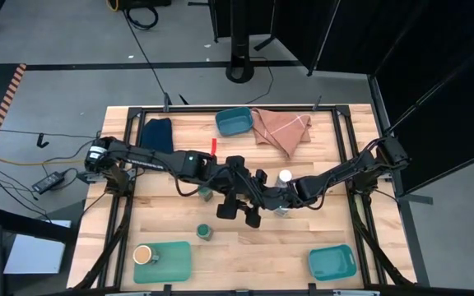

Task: Sort spices by type
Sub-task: Put the brown seasoning bottle into the light green bin

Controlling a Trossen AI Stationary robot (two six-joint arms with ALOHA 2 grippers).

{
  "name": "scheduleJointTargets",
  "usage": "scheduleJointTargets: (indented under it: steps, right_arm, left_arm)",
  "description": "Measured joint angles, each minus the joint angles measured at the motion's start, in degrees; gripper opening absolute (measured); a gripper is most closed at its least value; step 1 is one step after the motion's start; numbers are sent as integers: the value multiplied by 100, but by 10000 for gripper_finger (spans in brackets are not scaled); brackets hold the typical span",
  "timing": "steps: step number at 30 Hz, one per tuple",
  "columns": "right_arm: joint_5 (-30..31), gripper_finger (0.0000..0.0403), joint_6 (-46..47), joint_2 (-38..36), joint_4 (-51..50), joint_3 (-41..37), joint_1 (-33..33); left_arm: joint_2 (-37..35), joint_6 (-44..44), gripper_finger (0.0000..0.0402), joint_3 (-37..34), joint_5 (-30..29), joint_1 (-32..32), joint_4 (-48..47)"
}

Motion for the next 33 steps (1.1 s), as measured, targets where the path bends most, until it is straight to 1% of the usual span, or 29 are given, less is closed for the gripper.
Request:
scheduleJointTargets:
  steps: [4, 15, 22, 33]
  right_arm:
    - [12, 327, 27, 0, 12, 2, -2]
    - [14, 308, -13, -2, -4, 6, -4]
    - [35, 311, -10, -13, -177, 16, 9]
    - [-6, 310, -32, -19, -64, 11, 9]
  left_arm:
    - [13, -83, 277, 0, -3, 0, -82]
    - [13, -99, 277, 0, -49, 0, -224]
    - [-32, -142, 277, 0, -112, 2, -365]
    - [-98, -196, 277, -2, -190, 0, -461]
